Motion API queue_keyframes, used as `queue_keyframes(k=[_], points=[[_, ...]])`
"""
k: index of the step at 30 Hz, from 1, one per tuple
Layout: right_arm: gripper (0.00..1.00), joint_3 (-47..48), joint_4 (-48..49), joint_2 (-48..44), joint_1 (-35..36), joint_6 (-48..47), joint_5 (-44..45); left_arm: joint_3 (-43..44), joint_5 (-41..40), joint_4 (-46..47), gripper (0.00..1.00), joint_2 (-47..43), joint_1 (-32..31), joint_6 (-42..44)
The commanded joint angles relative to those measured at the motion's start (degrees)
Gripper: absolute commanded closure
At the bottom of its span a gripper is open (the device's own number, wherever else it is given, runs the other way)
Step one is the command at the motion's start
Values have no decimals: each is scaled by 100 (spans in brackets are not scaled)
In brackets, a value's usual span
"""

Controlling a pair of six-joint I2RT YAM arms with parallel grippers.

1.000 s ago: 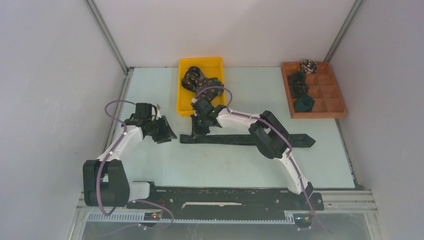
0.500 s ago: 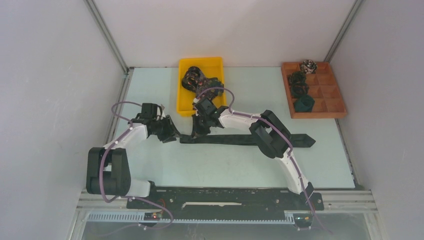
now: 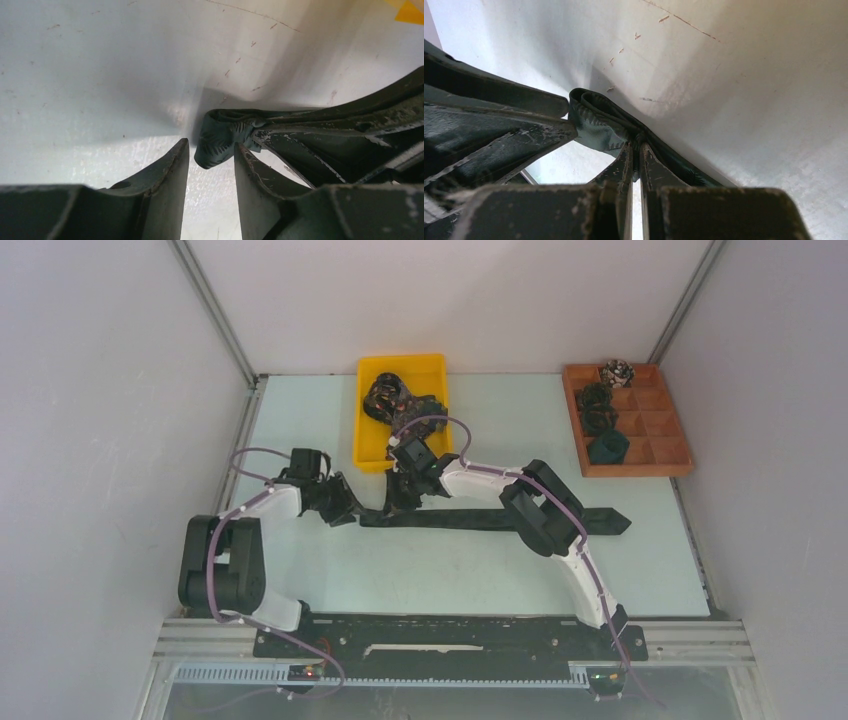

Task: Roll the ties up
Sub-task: Roll the tie at the center of the board.

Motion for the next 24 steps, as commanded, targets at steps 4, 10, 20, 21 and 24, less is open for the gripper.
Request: queue_keyframes(k=[4,10,20,21,24], points=[[100,-129,-139,-93,-14,-50,118,-3,-92,338,57,239,-110,-123],[100,-143,-114,-86,-34,-40,120,-15,-87,421,58,374,-174,-144],[100,-121,-103,-70,-32,-31,109,-35,23,522,63,493,-225,-164],[100,-114,-100,-66,-29,-30,117,-32,33,529,64,504,-227,-168],[100,-112,-111,-66,-34,-33,126,-31,64,553,67,506,-247,-165]])
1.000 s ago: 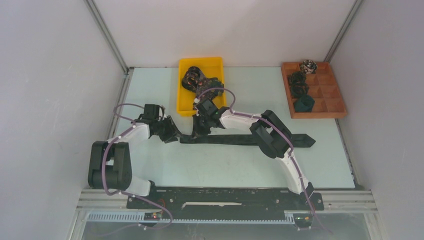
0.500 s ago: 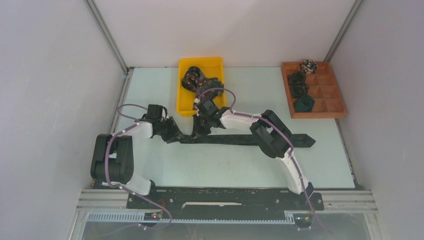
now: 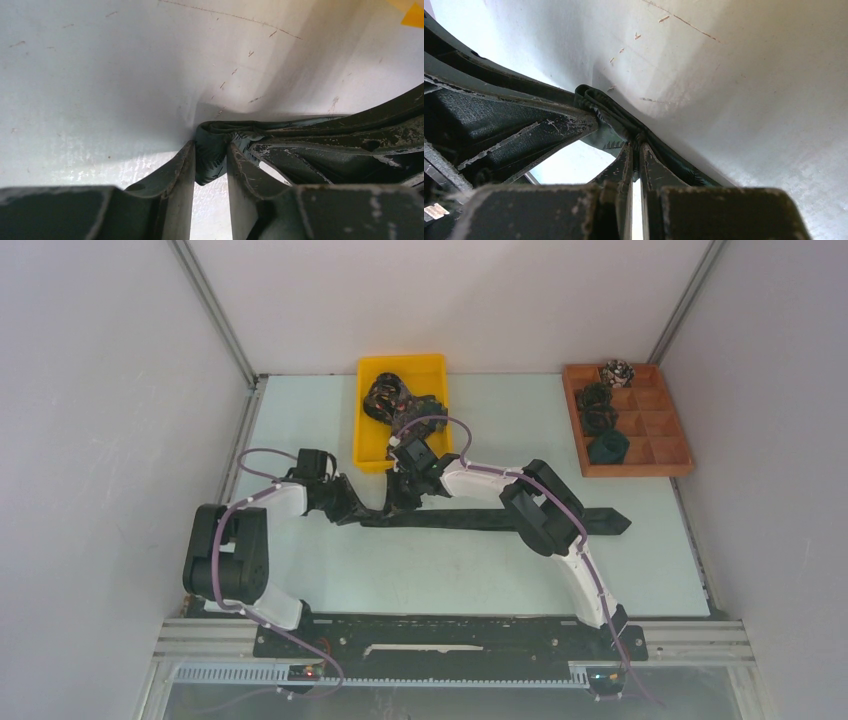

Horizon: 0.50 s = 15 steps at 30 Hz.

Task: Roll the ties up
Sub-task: Roll the tie at the center of the board.

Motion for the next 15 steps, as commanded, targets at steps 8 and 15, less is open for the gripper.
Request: queue_keyframes(k=[8,15], points=[[100,-43,-235,-148,-6,-60,237,-79,53,198,99,-73,-114,-19],[82,224,-498,-315,42,-163,314,-36,-212,-165,100,-473,-137,31]])
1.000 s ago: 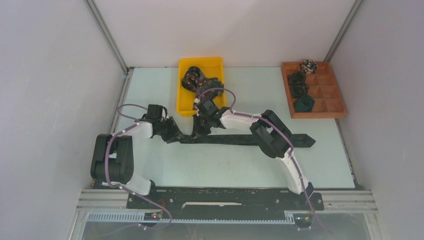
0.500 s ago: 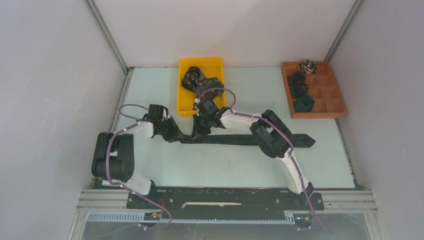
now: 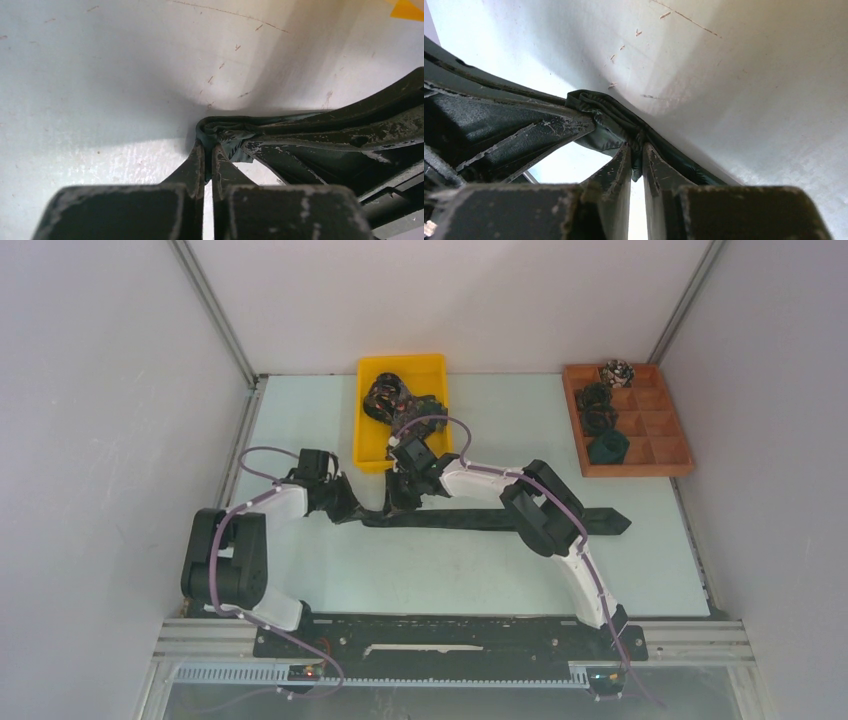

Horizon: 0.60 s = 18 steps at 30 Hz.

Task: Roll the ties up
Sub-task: Roll the tie at the center of the board.

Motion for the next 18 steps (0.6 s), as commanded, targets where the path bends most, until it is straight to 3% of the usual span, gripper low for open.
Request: queue_keyframes(k=[1,4,9,18], points=[[77,249,-482,-327,46,-186,302,30,-263,-311,100,-422,-53,39],[72,402,-618,-454,69,-260,358,95,-448,-592,100,-553,-57,97],[71,535,-824,-744,132,-387,521,131,-634,-845,100,-689,-51,153],[95,675,-819,-722,335,-303,565,185,-816,-1146,100,-959,-56,214]])
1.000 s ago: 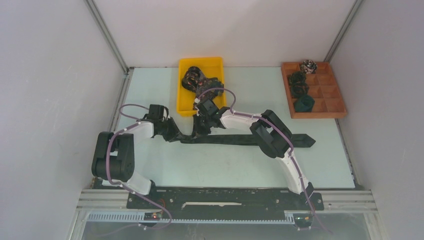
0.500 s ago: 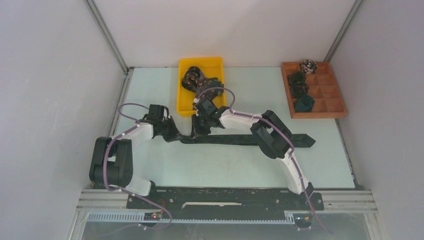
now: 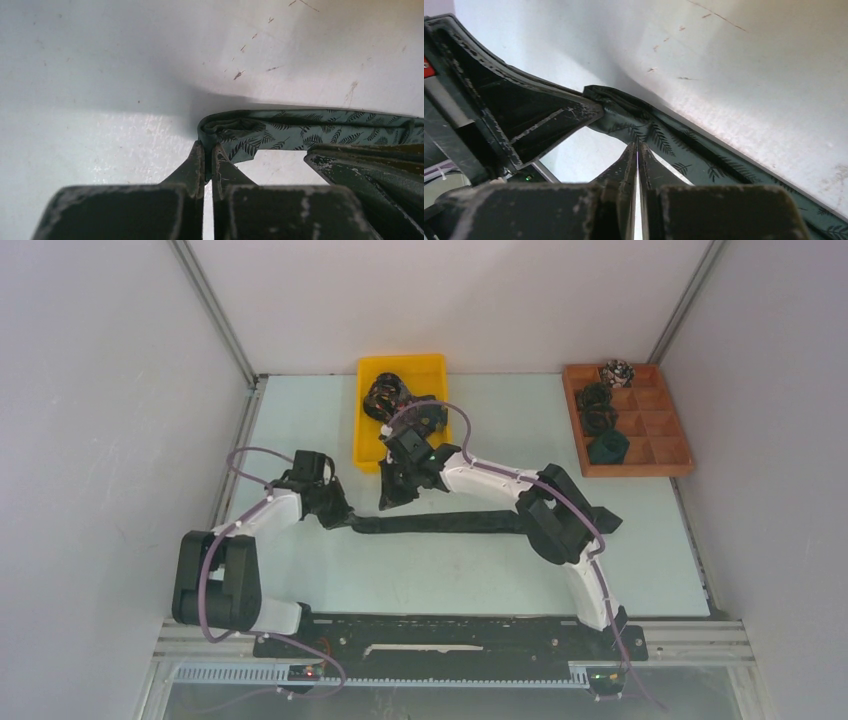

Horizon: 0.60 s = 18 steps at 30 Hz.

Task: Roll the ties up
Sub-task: Roll the tie at the center of the board.

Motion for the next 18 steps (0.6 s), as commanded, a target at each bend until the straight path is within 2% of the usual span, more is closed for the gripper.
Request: queue_keyframes(k=[1,18], points=[[98,371,-7,-89,161,1,77,188,-194,-222,100,-280,-25,165],[100,601,80,685,325,154,-117,426,-85,-516,100,-492,-20,195]])
